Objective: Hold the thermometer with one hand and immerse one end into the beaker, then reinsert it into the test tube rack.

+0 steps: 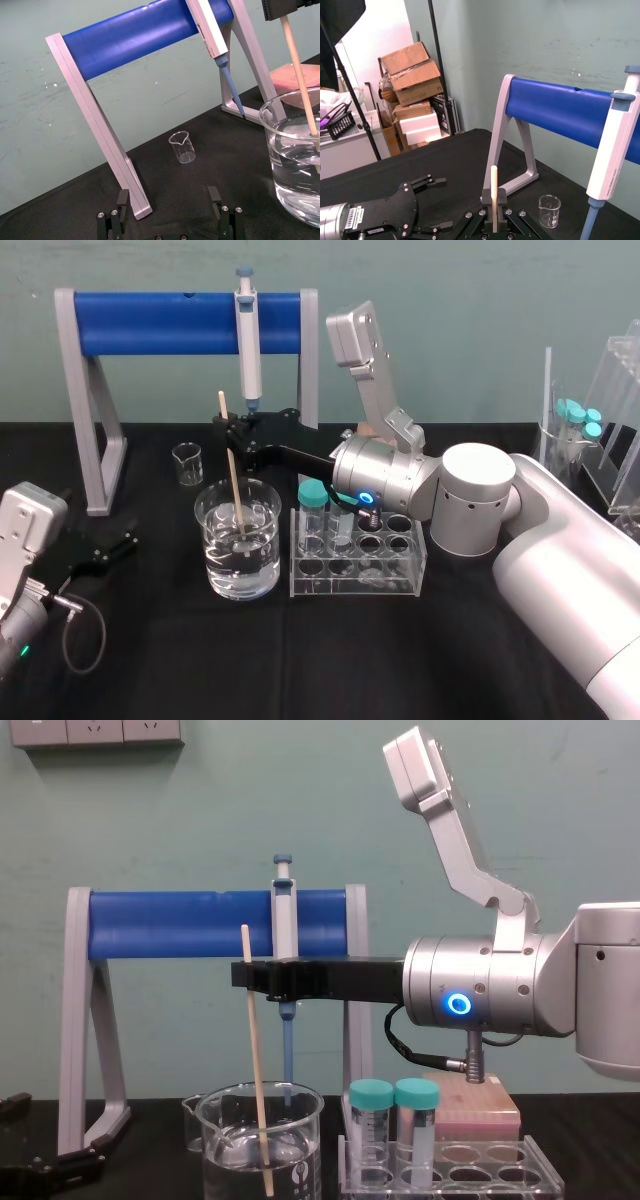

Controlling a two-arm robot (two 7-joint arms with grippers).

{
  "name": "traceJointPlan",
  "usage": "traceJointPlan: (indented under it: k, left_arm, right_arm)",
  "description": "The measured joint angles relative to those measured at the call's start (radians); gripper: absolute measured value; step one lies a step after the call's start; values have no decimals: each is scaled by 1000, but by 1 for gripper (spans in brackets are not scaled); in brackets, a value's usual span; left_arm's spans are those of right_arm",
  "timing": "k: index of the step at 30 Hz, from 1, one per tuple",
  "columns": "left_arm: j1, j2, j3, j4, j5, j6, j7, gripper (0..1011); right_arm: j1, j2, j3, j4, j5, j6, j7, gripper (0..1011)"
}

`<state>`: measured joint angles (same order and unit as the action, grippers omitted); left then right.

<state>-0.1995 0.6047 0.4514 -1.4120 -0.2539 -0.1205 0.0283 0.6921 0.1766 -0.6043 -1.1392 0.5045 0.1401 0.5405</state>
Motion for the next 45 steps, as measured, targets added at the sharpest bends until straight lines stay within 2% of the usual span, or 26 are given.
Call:
traceJointPlan:
  k: [45]
  left_arm:
    - [0, 0, 0, 0, 0, 0, 0, 1004]
  right_arm:
    - [0, 0, 0, 0, 0, 0, 0, 55]
